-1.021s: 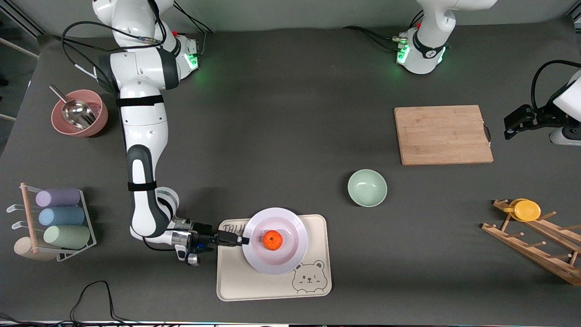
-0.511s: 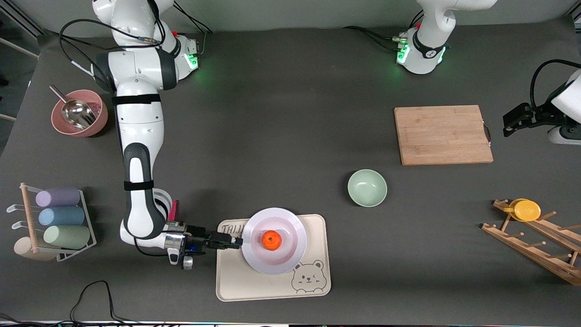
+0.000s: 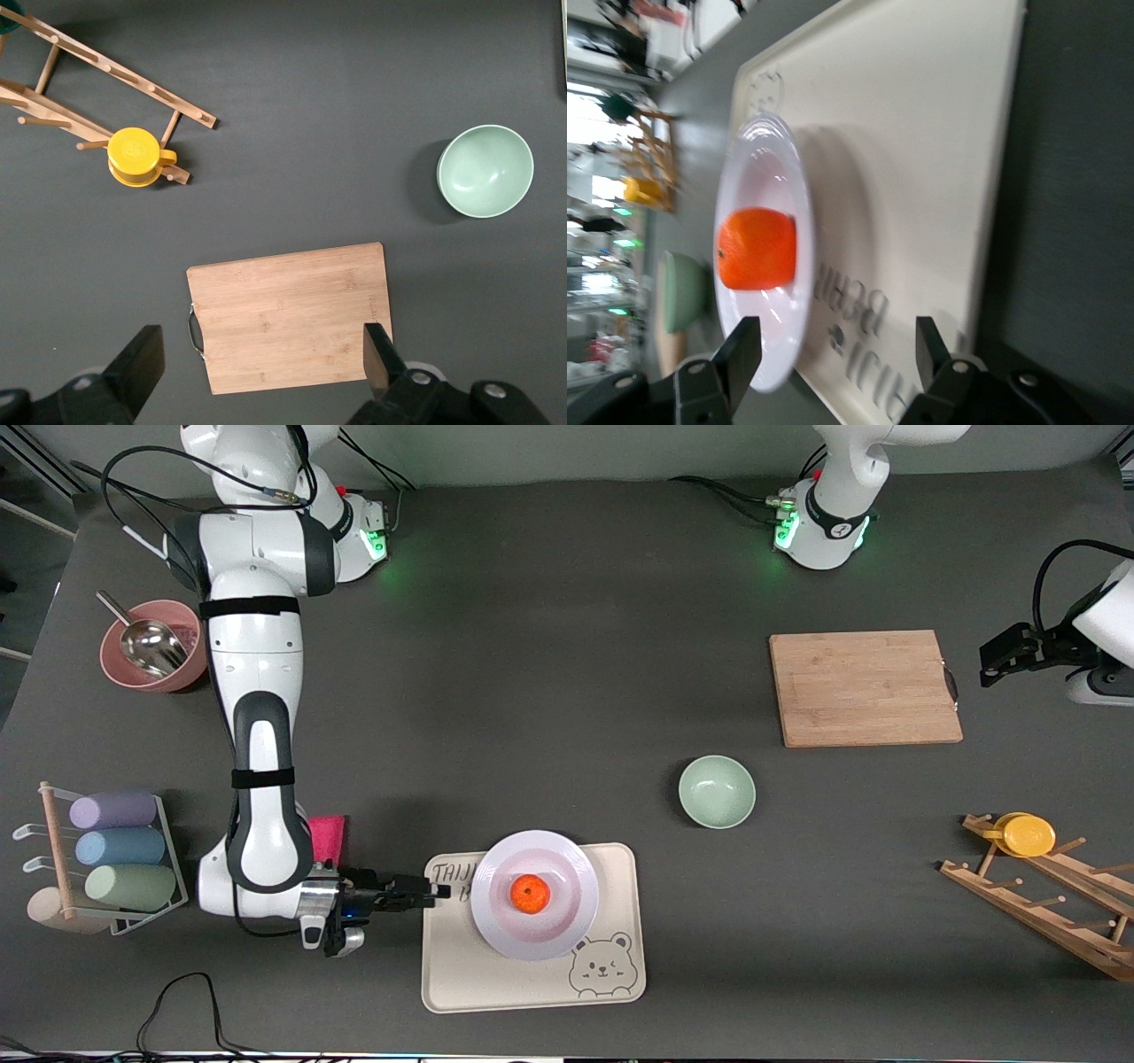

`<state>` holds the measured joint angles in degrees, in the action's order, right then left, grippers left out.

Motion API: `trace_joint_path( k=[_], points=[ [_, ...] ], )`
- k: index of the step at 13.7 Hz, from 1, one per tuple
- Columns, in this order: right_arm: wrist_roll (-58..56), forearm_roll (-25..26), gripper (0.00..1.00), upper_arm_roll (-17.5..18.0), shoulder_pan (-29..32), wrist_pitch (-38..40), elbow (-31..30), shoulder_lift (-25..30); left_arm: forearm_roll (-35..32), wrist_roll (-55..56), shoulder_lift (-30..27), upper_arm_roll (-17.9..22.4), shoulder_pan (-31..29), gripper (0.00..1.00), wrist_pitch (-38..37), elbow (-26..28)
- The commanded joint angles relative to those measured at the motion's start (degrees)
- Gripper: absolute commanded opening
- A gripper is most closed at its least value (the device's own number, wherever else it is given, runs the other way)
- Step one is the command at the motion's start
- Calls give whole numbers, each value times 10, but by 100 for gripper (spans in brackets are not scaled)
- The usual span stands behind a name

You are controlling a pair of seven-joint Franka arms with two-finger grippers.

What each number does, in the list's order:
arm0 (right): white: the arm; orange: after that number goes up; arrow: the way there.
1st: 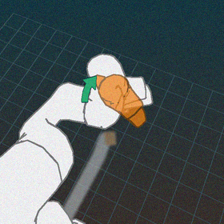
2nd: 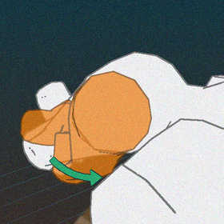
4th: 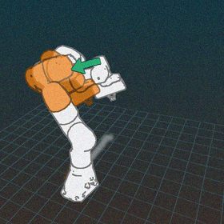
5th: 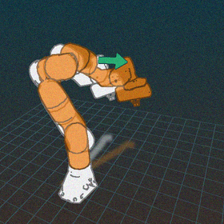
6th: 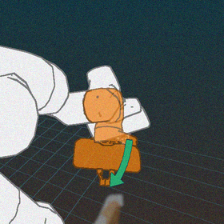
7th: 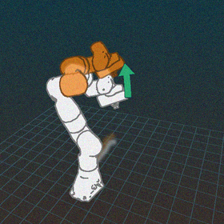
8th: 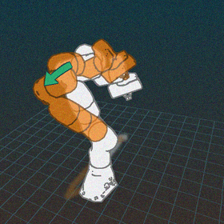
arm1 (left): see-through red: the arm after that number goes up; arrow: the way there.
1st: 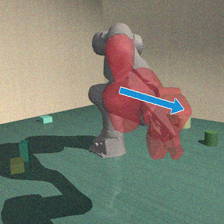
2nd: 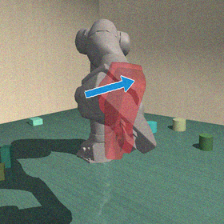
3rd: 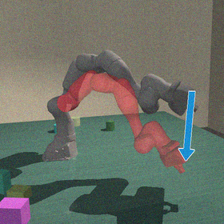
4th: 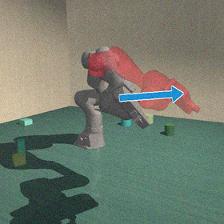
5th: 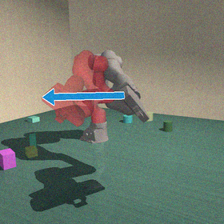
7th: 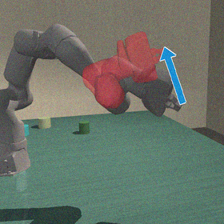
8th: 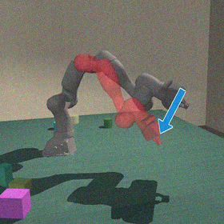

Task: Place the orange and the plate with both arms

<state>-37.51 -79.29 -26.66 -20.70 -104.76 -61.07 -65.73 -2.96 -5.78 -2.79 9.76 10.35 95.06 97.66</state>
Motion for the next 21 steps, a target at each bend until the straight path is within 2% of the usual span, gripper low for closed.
trace_joint_path(
  k=[1,2,4,8,13,16,17,18,20,21],
  points=[
    [39,148,91,-3,-3,-2,1,63,-7,1,-1,3,3,100,-12,-8],
    [39,207,92,-4,-4,0,1,85,-7,3,-1,3,3,100,-11,-8],
    [40,312,100,-3,-4,4,-4,128,-8,4,-1,2,4,100,-12,-8],
    [53,510,100,-5,-3,78,-5,224,-7,1,-1,1,4,100,-12,-8],
    [124,655,100,-17,-4,215,-7,328,-6,0,-1,2,4,100,-14,-12],
    [129,707,100,-13,-5,217,-63,397,-6,5,-1,1,4,100,-13,-13],
    [139,717,100,-5,0,200,-103,434,-6,5,-1,1,4,100,-13,-14],
    [165,736,100,24,22,183,-142,468,-6,5,-1,1,4,100,-13,-15],
    [204,784,100,143,110,151,-220,537,-6,4,-2,2,3,100,-14,-15],
    [218,801,100,177,136,135,-256,567,-6,3,-2,2,3,100,-15,-15]
  ],
)
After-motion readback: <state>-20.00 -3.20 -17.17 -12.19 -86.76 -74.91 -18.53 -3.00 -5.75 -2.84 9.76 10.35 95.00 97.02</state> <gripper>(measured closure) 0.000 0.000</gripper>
